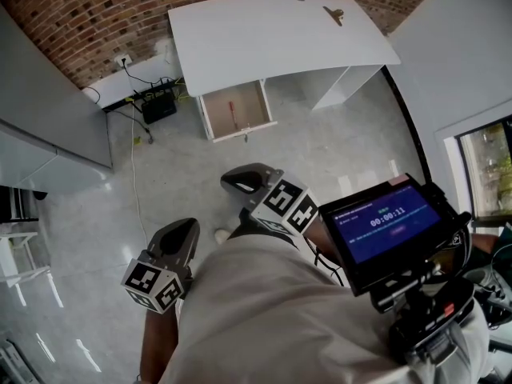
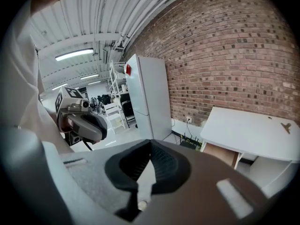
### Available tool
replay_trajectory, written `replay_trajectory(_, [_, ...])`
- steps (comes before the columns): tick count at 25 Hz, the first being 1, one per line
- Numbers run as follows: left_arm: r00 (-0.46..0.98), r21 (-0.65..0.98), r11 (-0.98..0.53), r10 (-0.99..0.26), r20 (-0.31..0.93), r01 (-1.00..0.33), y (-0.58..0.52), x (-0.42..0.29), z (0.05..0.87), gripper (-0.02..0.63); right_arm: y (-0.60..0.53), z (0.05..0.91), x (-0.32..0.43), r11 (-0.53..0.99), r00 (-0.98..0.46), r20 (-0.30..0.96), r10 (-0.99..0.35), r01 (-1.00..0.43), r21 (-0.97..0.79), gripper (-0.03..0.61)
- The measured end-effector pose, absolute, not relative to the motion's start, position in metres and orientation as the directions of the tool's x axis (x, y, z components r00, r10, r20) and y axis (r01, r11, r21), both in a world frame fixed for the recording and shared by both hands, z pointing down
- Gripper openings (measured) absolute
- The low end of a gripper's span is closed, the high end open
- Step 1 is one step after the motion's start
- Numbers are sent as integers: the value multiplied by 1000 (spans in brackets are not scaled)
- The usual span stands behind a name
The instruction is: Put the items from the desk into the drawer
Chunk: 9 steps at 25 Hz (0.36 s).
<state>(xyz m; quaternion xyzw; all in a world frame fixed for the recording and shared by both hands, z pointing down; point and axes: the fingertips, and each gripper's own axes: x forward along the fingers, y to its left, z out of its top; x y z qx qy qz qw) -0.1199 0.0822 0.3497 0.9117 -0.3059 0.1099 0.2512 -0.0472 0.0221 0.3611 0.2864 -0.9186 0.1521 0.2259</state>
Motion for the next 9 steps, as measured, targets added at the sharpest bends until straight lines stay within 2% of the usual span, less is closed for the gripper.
replay_trajectory(9, [782,389,-681,-507,362,-621,84,-123,353,8,23,362,-50,802,-742,498,-449,-581,-141,2])
